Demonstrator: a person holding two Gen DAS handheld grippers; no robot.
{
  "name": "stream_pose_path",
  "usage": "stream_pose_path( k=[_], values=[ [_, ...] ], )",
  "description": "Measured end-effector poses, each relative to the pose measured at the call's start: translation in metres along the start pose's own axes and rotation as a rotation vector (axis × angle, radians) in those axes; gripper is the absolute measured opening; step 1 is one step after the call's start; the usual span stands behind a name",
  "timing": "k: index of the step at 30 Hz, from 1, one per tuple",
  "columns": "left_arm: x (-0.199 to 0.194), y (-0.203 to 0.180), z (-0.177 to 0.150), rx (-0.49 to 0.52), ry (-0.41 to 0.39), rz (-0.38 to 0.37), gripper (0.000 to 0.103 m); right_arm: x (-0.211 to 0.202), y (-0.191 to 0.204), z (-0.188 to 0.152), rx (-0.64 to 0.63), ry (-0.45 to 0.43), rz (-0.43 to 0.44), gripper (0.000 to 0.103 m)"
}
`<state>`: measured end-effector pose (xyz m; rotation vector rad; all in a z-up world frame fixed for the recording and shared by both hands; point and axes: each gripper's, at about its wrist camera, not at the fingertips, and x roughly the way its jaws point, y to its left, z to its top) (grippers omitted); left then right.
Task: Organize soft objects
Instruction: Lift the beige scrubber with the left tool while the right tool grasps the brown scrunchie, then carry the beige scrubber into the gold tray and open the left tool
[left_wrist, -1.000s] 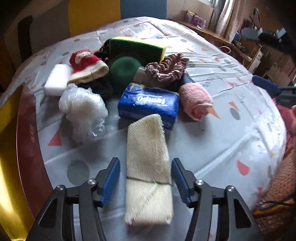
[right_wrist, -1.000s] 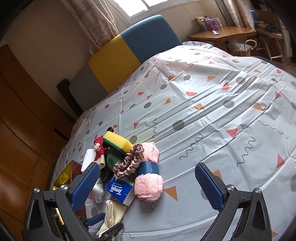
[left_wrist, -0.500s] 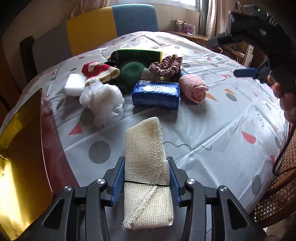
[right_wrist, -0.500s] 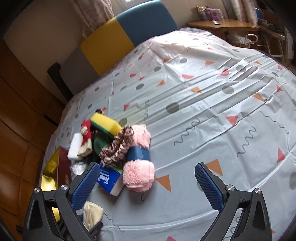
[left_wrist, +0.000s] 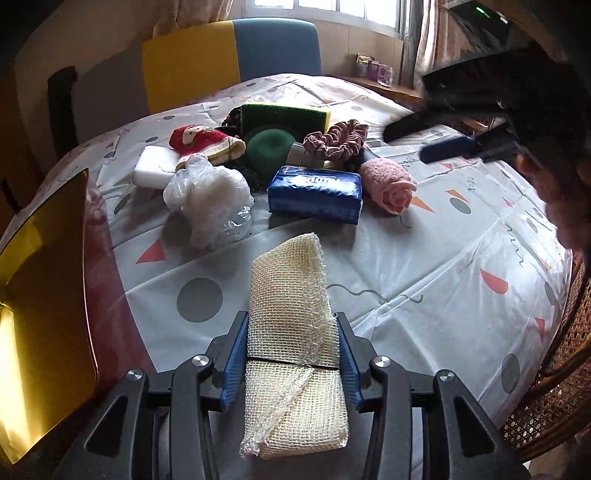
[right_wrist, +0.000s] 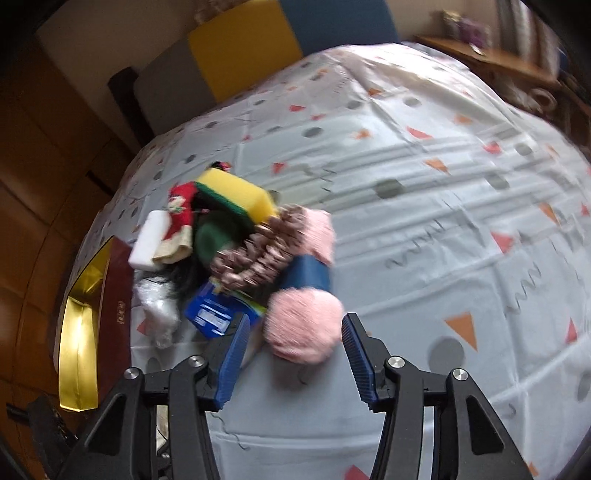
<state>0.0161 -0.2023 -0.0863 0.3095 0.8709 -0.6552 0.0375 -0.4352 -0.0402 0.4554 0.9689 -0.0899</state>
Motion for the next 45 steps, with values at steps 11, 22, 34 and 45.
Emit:
stream_pose_path(
  k=[11, 22, 34, 45],
  values=[
    [0.0, 0.001, 0.0, -0.011, -0.004, -0.006, 0.044, 0.058, 0.043, 0.051, -0.095, -0.011, -0.181, 0.084],
    [0.0, 0.002, -0.001, -0.023, -0.007, -0.008, 0.044, 0.011, 0.002, 0.034, -0.086, -0.027, -0.169, 0.012],
    [-0.003, 0.001, 0.003, -0.021, 0.011, -0.005, 0.043, 0.046, -0.04, 0.009, -0.064, 0.16, -0.247, 0.014],
    [-0.087, 0.043, 0.03, -0.216, -0.159, -0.094, 0.043, 0.046, -0.049, 0.008, -0.045, 0.15, -0.212, 0.015]
  ],
)
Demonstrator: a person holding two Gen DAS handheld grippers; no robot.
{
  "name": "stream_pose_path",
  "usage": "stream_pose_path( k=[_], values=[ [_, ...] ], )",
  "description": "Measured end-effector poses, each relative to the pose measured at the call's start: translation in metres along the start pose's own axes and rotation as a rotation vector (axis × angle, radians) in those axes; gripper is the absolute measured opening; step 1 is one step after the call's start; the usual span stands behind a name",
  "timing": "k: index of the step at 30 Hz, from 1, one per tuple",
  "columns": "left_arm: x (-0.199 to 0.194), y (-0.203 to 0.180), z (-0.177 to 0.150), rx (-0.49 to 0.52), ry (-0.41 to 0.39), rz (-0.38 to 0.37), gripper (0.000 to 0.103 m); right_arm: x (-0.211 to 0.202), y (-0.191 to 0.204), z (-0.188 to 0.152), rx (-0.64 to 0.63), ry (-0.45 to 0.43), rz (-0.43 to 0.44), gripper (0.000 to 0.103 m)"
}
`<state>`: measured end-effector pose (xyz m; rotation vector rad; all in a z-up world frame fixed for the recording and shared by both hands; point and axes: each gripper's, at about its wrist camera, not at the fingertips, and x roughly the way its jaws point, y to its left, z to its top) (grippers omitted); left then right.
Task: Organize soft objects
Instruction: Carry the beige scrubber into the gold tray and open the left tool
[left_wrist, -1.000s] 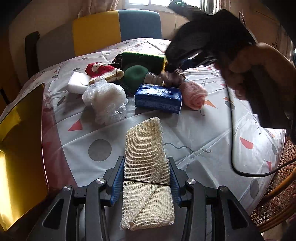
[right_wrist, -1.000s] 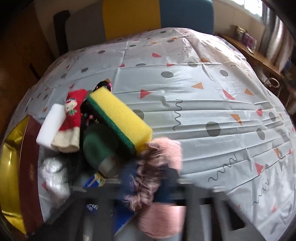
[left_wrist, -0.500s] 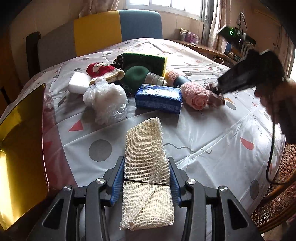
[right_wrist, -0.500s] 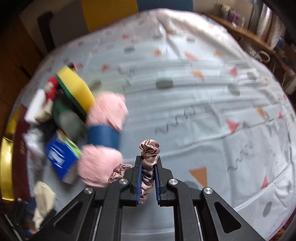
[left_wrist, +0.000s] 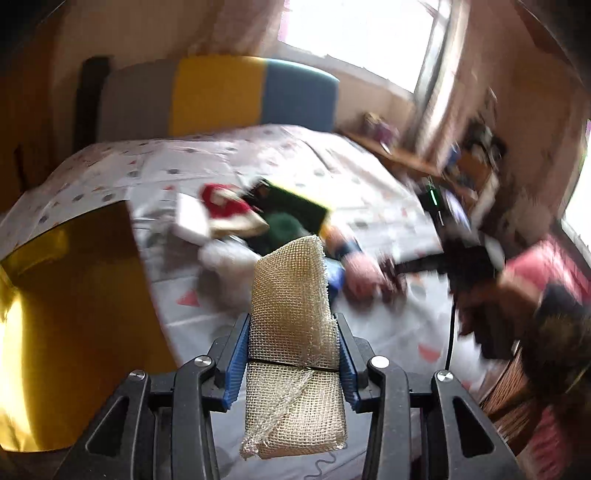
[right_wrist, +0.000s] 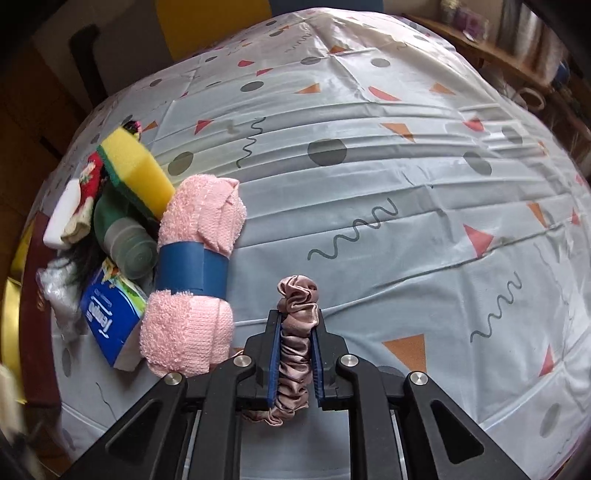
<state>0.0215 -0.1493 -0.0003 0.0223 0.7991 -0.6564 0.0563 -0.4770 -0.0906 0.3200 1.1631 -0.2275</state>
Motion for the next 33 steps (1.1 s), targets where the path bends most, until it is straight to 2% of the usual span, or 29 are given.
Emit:
stream_pose_path(
  k=[4, 7, 11, 13, 15, 19, 21, 22, 23, 28, 33],
  values=[
    [-0.012, 0.055, 0.022, -0.175, -0.003, 0.053, 0.043, -0.002, 0.008, -0.003, -0.07, -0.01, -0.048, 0.015],
    [-0.008, 0.105, 0.036, -0.292, 0.02, 0.135, 0.043, -0.003, 0.009, -0.002, -0.08, -0.011, -0.053, 0.015],
    [0.016, 0.149, 0.048, -0.344, 0.074, 0.204, 0.043, -0.003, 0.011, -0.002, -0.097, -0.011, -0.066, 0.015],
    [0.033, 0.164, 0.053, -0.365, 0.102, 0.213, 0.043, -0.001, 0.013, -0.002, -0.105, -0.013, -0.071, 0.015],
    [0.046, 0.172, 0.057, -0.388, 0.12, 0.247, 0.043, -0.003, 0.018, -0.004, -0.114, -0.013, -0.077, 0.016],
    [0.078, 0.175, 0.074, -0.371, 0.138, 0.264, 0.047, 0.0, 0.022, -0.005, -0.133, -0.014, -0.086, 0.016],
    [0.088, 0.179, 0.08, -0.376, 0.151, 0.266, 0.063, 0.001, 0.025, -0.006, -0.15, -0.014, -0.094, 0.017],
    [0.089, 0.182, 0.082, -0.388, 0.15, 0.288, 0.076, 0.002, 0.026, -0.006, -0.154, -0.015, -0.096, 0.017],
    [0.089, 0.183, 0.084, -0.399, 0.138, 0.293, 0.08, 0.002, 0.027, -0.006, -0.159, -0.015, -0.099, 0.017],
    [0.061, 0.184, 0.081, -0.44, 0.083, 0.298, 0.08, 0.004, 0.029, -0.007, -0.167, -0.016, -0.099, 0.017],
    [0.023, 0.167, 0.061, -0.401, 0.049, 0.339, 0.079, 0.005, 0.035, -0.008, -0.194, -0.026, -0.122, 0.014]
  ],
)
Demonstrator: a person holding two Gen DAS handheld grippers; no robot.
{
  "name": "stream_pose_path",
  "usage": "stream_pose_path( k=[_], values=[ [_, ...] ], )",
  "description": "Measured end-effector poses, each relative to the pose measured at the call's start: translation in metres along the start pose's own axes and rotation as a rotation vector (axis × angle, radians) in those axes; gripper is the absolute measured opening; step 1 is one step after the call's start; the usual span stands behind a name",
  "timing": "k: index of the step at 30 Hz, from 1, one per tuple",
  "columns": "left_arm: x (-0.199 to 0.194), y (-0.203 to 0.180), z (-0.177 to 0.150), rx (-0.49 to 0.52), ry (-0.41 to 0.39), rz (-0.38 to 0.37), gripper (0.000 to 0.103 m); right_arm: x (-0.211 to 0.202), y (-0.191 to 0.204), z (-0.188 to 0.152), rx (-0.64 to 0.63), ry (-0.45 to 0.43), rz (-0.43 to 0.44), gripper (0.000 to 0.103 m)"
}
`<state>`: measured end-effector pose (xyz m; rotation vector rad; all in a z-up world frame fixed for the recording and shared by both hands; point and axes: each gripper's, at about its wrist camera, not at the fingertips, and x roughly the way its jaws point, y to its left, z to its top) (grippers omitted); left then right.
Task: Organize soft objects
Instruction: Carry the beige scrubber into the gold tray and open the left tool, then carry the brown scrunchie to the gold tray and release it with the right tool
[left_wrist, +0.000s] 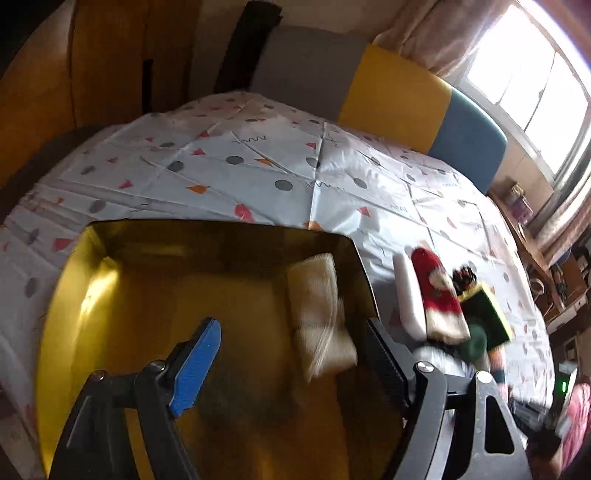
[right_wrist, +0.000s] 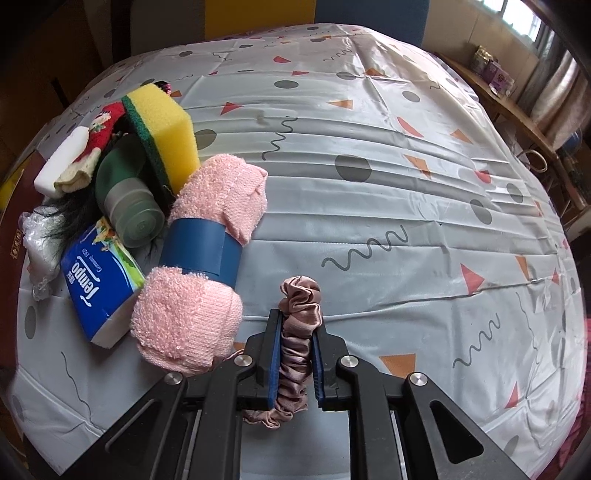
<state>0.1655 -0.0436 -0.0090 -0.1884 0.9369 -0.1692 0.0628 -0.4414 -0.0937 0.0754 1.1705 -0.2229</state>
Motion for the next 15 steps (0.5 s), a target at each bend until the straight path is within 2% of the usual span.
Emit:
stream_pose_path(
  k=[6, 10, 15],
  values=[
    [-0.038, 0.001, -0.042, 0.048, -0.039, 0.045, 0.079, -0.002, 0.004, 0.0, -0.01, -0.008, -0.016, 0.013],
    [-0.051, 0.004, -0.062, 0.041, -0.027, 0.024, 0.079, -0.006, -0.001, 0.001, 0.018, -0.019, -0.006, 0.012],
    [-0.065, 0.002, -0.078, 0.068, -0.048, 0.07, 0.079, -0.022, -0.012, 0.004, 0.072, -0.088, 0.007, 0.012]
  ],
)
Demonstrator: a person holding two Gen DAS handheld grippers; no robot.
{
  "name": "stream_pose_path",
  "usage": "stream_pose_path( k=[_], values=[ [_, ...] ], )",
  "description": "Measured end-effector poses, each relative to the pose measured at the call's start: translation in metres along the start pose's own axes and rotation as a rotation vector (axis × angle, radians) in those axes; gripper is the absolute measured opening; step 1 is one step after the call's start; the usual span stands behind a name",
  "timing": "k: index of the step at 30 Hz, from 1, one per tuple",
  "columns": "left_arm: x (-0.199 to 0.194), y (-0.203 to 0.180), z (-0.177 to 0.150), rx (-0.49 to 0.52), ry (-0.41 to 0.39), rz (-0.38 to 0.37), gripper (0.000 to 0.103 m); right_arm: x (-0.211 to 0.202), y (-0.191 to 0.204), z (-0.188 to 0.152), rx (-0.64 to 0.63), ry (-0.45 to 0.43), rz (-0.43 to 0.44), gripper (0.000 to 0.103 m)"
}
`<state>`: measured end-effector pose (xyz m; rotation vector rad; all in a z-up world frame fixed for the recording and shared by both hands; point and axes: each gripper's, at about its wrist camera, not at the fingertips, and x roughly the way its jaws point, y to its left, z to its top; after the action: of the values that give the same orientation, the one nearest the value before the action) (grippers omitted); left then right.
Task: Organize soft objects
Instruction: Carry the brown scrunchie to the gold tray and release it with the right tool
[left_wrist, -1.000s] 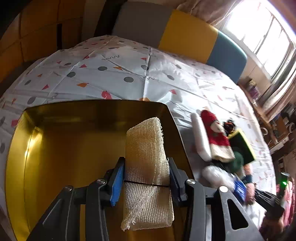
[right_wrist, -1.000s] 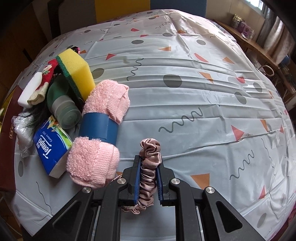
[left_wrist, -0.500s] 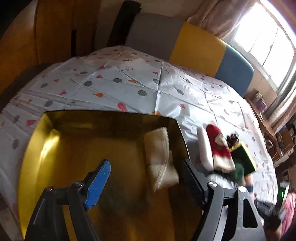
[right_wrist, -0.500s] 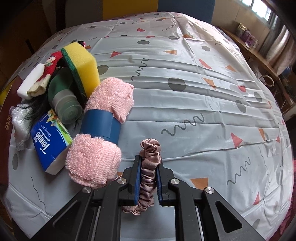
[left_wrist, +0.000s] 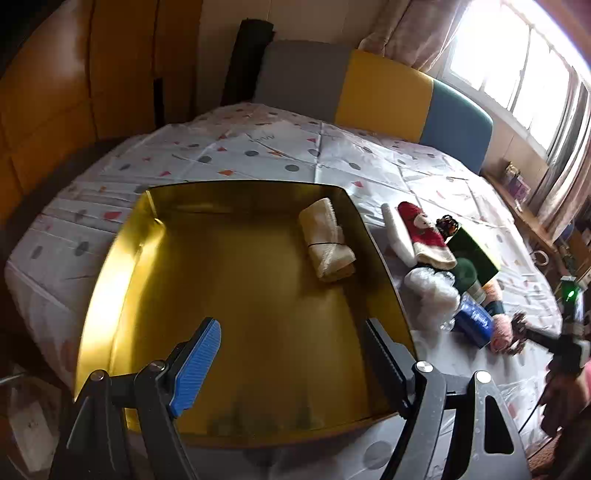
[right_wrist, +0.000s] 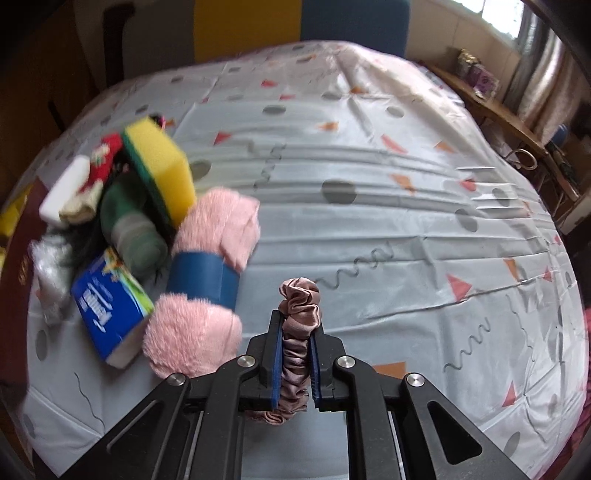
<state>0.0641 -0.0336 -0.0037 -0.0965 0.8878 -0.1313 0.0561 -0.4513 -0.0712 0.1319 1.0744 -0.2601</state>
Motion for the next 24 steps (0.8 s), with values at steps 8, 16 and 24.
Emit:
stream_pose_path(
  k=[8, 16, 24],
  values=[
    [-0.008, 0.003, -0.011, 0.009, 0.002, 0.024, 0.08, -0.021, -0.01, 0.004, 0.048, -0.09, 0.041, 0.012],
    [-0.006, 0.014, -0.018, -0.002, 0.016, 0.043, 0.08, -0.051, 0.008, 0.006, 0.057, -0.18, 0.207, 0.012],
    [-0.008, 0.019, -0.02, -0.011, 0.01, 0.05, 0.08, -0.09, 0.082, 0.009, -0.062, -0.21, 0.395, 0.012]
  ],
)
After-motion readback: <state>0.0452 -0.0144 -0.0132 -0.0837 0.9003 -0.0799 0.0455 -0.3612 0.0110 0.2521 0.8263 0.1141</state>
